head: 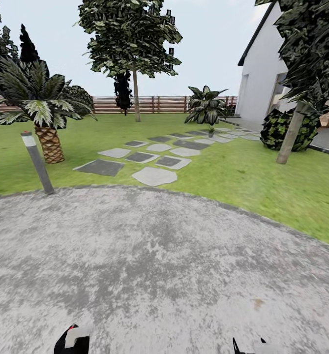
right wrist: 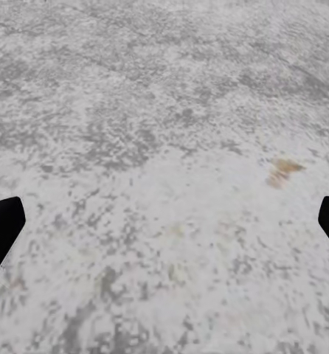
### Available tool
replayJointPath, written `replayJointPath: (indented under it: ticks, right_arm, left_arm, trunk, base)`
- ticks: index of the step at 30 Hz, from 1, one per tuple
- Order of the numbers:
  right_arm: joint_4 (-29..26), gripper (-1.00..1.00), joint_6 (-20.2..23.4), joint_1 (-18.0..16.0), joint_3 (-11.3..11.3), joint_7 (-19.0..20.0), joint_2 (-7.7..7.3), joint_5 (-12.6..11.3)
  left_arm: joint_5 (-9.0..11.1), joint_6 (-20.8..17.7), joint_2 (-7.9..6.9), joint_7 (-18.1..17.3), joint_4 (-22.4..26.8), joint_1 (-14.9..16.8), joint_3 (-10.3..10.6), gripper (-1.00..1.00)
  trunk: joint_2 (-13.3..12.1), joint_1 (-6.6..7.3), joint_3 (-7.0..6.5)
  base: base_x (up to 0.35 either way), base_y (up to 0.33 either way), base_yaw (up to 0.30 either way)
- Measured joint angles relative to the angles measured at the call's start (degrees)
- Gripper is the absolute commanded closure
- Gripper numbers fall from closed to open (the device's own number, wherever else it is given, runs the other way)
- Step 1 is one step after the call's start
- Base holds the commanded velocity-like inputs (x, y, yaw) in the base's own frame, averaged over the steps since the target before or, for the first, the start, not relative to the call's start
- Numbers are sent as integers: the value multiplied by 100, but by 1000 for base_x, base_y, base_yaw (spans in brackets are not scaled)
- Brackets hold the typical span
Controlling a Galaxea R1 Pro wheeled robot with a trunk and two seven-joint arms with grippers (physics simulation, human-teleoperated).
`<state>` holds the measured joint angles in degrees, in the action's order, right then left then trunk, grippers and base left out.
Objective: Pick up the pesticide atomizer in the garden and spray insectifuge to fully cover both potted plants in the garden.
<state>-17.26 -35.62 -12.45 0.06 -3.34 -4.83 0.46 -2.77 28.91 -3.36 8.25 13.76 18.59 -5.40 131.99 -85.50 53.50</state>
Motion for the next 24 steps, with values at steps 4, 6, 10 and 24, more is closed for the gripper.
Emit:
replayJointPath:
  ticks: [4,6,10,24]
  right_arm:
    - [0,-100,0,0,0,0,-5,0]
    - [0,-100,0,0,0,0,-7,0]
    - [1,-100,0,0,0,4,-13,3]
    - [4,-100,0,0,0,9,-18,8]
  left_arm:
    - [0,0,0,0,0,0,0,100]
    - [0,0,0,0,0,0,3,100]
    - [0,0,0,1,-3,0,1,100]
    - [0,0,0,0,-3,0,0,100]
  trunk:
    - [0,0,0]
    - [0,0,0]
    - [0,0,0]
    - [0,0,0]
  base:
    - [336,0,0]
    - [335,0,0]
    - [335,0,0]
    - [336,0,0]
